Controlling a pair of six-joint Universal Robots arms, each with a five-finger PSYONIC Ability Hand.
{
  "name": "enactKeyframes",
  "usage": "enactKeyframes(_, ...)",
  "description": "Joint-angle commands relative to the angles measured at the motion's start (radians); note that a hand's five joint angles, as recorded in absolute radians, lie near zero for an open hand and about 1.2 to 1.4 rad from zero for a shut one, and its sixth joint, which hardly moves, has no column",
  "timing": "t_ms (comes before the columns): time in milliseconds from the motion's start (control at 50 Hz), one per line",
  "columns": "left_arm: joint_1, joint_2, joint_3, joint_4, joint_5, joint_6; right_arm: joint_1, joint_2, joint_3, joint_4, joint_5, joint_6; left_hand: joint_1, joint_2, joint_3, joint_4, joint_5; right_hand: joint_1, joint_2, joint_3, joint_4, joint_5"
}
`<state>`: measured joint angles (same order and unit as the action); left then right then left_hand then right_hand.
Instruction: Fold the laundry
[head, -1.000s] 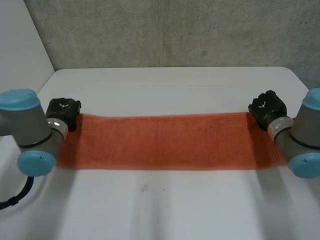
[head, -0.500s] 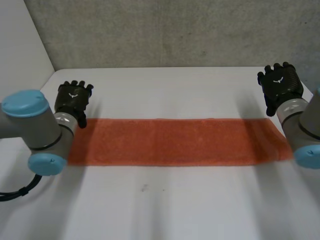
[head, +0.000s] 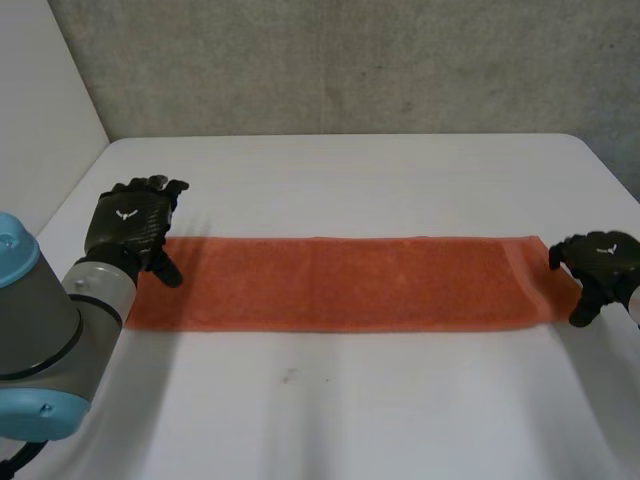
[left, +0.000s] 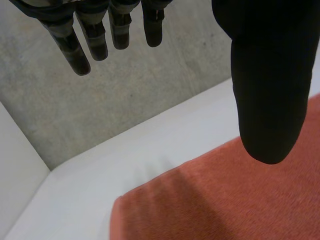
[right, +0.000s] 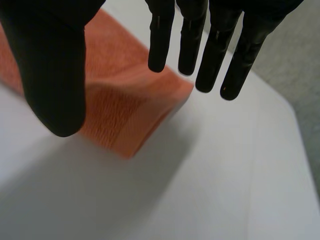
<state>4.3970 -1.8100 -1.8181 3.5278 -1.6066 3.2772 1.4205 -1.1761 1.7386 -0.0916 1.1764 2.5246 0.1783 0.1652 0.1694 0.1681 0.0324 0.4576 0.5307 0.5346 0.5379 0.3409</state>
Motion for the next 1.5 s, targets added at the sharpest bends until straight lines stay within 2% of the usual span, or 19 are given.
enactKeyframes(20,0.001,0.000,-0.001,-0.001,-0.003,-0.053,-0.044,0.111,-0.037,-0.016,-0.026,-0.010,-0.004,0.009,0.005,0.006,-0.032,0.357,0.284,0.280,0.277,0.299)
enactKeyframes(100,0.002,0.000,-0.003,-0.001,-0.003,-0.054,-0.051,0.131,-0.051,-0.020,-0.027,-0.013,-0.004,0.009,0.005,0.006,-0.032,0.587,0.514,0.510,0.507,0.530)
enactKeyframes(120,0.001,0.000,-0.004,-0.001,-0.004,-0.054,-0.057,0.134,-0.057,-0.022,-0.026,-0.015,-0.004,0.009,0.005,0.006,-0.032,0.881,0.808,0.804,0.801,0.823)
enactKeyframes(160,0.001,0.000,-0.007,-0.001,-0.004,-0.054,-0.066,0.133,-0.062,-0.026,-0.020,-0.015,-0.004,0.009,0.005,0.006,-0.032,0.938,0.865,0.861,0.858,0.880)
enactKeyframes(260,-0.001,0.008,-0.015,-0.001,-0.004,-0.054,-0.109,0.112,-0.050,-0.082,0.003,-0.015,-0.004,0.009,0.005,0.006,-0.032,0.939,0.866,0.862,0.858,0.881)
enactKeyframes(400,0.001,0.044,-0.024,-0.001,-0.004,-0.057,-0.173,0.026,-0.059,-0.168,0.144,-0.023,-0.004,0.009,0.005,0.006,-0.032,0.939,0.866,0.862,0.858,0.881)
enactKeyframes(580,0.002,0.047,-0.026,-0.003,-0.004,-0.059,-0.164,0.010,-0.148,-0.119,0.175,-0.155,-0.004,0.009,0.005,0.006,-0.032,0.939,0.866,0.862,0.858,0.881)
enactKeyframes(740,0.001,0.054,-0.037,-0.010,-0.004,-0.060,0.303,-0.005,-0.258,-0.118,0.163,-0.081,-0.004,0.009,0.005,0.006,-0.032,0.939,0.866,0.862,0.858,0.881)
enactKeyframes(800,0.002,0.064,-0.038,-0.010,-0.006,-0.060,0.379,0.004,-0.278,-0.123,0.161,-0.073,-0.004,0.009,0.005,0.006,-0.032,0.939,0.866,0.862,0.858,0.881)
enactKeyframes(900,0.010,0.077,-0.043,-0.010,-0.006,-0.060,0.719,0.134,-0.402,-0.138,0.132,-0.072,-0.004,0.009,0.005,0.006,-0.032,0.939,0.866,0.862,0.858,0.881)
enactKeyframes(1140,0.013,0.077,-0.046,-0.010,-0.006,-0.062,1.000,0.432,-0.580,-0.128,0.063,-0.058,-0.004,0.009,0.005,0.006,-0.032,0.939,0.866,0.862,0.858,0.881)
enactKeyframes(1180,0.013,0.075,-0.046,-0.010,-0.006,-0.062,1.017,0.443,-0.582,-0.125,0.065,-0.061,-0.004,0.009,0.005,0.006,-0.032,0.793,0.720,0.716,0.713,0.735)
enactKeyframes(1220,0.012,0.075,-0.046,-0.010,-0.006,-0.062,1.022,0.434,-0.580,-0.126,0.087,-0.053,-0.004,0.009,0.005,0.006,-0.032,0.191,0.118,0.114,0.110,0.133)
enactKeyframes(1240,0.007,0.075,-0.046,-0.010,-0.006,-0.062,1.022,0.434,-0.580,-0.126,0.088,-0.053,-0.004,0.009,0.005,0.006,-0.032,0.188,0.115,0.111,0.108,0.130)
enactKeyframes(1260,0.003,0.071,-0.044,-0.009,-0.004,-0.062,1.019,0.420,-0.580,-0.129,0.127,-0.050,-0.004,0.009,0.005,0.006,-0.032,-0.082,-0.155,-0.159,-0.163,-0.140)
enactKeyframes(1280,0.002,0.071,-0.044,-0.009,-0.004,-0.062,1.019,0.420,-0.580,-0.129,0.127,-0.050,-0.004,0.009,0.005,0.006,-0.032,-0.085,-0.158,-0.162,-0.165,-0.143)
enactKeyframes(1300,0.001,0.067,-0.043,-0.009,-0.003,-0.060,1.017,0.389,-0.577,-0.125,0.191,-0.035,-0.004,0.009,0.005,0.006,-0.032,-0.283,-0.356,-0.360,-0.363,-0.341)
enactKeyframes(1380,-0.013,0.063,-0.029,-0.007,0.002,-0.060,0.935,0.264,-0.501,-0.122,0.356,0.110,-0.004,0.009,0.005,0.006,-0.032,-0.283,-0.356,-0.360,-0.363,-0.341)
enactKeyframes(1500,-0.134,-0.029,0.066,0.005,0.019,-0.054,0.767,0.087,-0.300,-0.122,0.333,0.311,-0.003,0.010,0.006,0.007,-0.032,-0.283,-0.356,-0.360,-0.363,-0.341)
